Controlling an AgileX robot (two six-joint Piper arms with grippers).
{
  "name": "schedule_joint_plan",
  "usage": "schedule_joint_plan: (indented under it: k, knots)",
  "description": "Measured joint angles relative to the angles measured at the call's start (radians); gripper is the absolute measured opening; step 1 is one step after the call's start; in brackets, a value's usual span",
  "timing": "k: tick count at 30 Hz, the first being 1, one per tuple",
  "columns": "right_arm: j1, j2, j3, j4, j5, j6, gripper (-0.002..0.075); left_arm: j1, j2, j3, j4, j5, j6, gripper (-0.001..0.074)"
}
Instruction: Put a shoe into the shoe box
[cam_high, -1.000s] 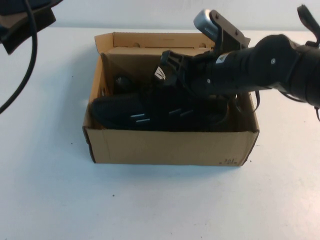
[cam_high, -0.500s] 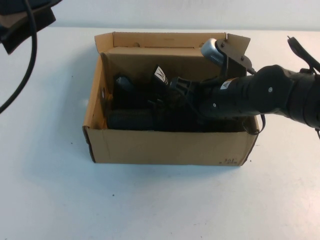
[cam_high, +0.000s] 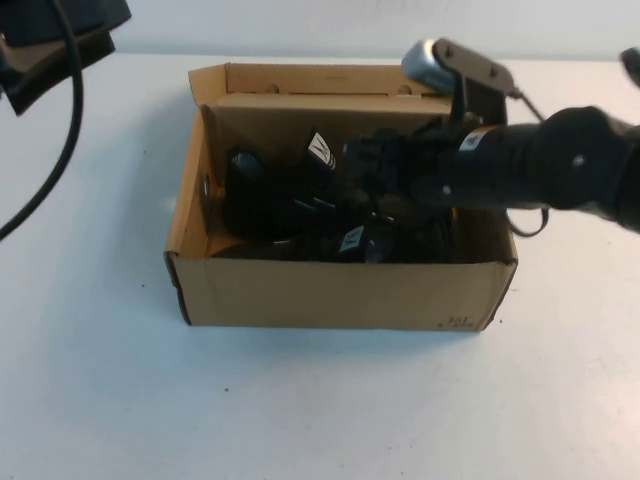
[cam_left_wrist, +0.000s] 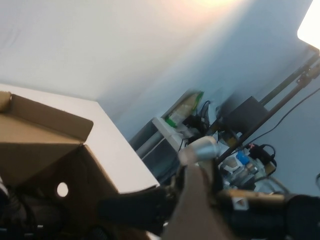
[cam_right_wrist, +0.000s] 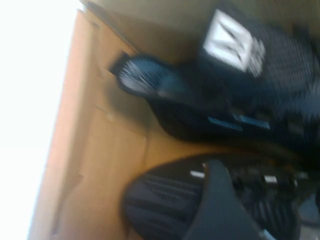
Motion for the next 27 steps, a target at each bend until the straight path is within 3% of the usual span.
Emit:
schedule_joint_plan:
  k: [2, 5, 8, 12, 19, 23, 27]
  knots:
    - [0.0, -0.044, 0.0, 0.0, -0.005, -0.057, 0.037, 0.0, 0.0, 0.0, 0.028, 0.0, 0.0, 0.0402]
    - [0.0, -0.125, 0.0, 0.0, -0.005, -0.163, 0.0367, 0.0, 0.0, 0.0, 0.097, 0.001, 0.0, 0.0158]
    - [0.0, -0.221, 0.0, 0.0, -0.001, -0.247, 0.0341, 0.0, -0.017, -0.028, 0.236, 0.002, -0.006, 0.0043]
    - [0.0, -0.344, 0.0, -0.006, 0.01, -0.329, 0.0259, -0.053, -0.074, -0.126, 0.462, 0.007, -0.004, 0.0008]
    - [0.0, -0.54, 0.0, -0.014, 0.079, -0.486, 0.0031, -0.339, -0.242, -0.219, 0.986, 0.024, -0.153, 0.0]
    - [0.0, -0.615, 0.0, -0.063, 0.21, -0.537, -0.0006, -0.43, -0.342, -0.181, 1.196, 0.002, -0.322, -0.0001]
    - [0.0, -0.672, 0.0, -0.164, 0.395, -0.546, -0.0013, -0.437, -0.466, -0.086, 1.29, -0.062, -0.422, -0.0001]
